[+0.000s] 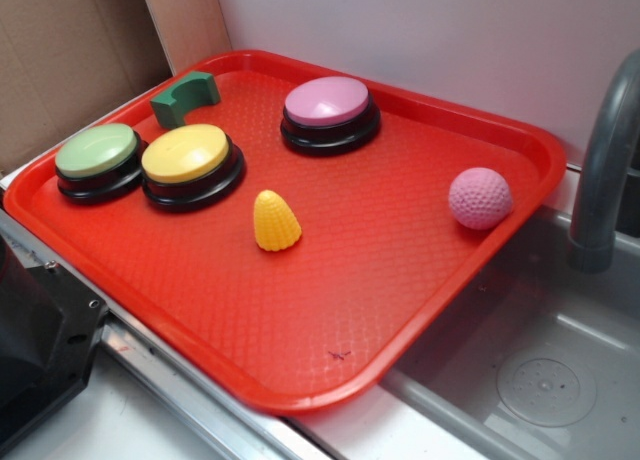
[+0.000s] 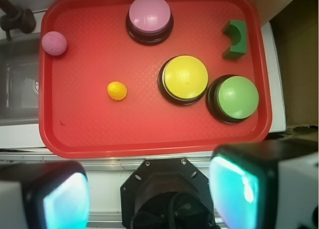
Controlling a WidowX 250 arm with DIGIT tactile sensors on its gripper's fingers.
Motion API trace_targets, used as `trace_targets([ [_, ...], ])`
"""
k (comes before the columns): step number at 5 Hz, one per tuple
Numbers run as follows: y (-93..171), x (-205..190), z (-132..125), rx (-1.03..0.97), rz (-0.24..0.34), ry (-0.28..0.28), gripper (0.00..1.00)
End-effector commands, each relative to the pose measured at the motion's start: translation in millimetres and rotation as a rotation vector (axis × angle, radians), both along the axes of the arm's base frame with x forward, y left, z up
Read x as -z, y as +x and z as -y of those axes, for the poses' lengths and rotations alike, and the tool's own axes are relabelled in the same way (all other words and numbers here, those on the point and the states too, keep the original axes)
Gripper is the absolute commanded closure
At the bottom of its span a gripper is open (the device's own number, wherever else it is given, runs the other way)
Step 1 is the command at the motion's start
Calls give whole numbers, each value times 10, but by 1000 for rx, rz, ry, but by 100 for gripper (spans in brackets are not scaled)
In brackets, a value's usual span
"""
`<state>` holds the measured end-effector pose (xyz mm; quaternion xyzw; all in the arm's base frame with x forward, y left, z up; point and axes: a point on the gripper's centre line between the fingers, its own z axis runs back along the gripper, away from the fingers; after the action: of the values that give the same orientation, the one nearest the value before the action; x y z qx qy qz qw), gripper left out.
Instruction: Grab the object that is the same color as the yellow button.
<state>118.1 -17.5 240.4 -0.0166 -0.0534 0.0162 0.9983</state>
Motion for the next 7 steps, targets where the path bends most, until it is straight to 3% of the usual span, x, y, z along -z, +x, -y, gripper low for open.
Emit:
trace_targets([
  [1, 0, 0, 0, 0, 0, 0, 0],
  [2, 458, 500, 351, 250, -30, -18, 0],
  [3, 630, 989, 693, 500, 0, -2, 0],
  [4, 674, 1477, 776, 565, 21, -24, 0],
  [5, 670, 1878, 661, 530, 26, -53, 0],
  [6, 735, 1994, 656, 572, 66, -17, 25],
  [7, 735, 1994, 656, 572, 66, -17, 0],
])
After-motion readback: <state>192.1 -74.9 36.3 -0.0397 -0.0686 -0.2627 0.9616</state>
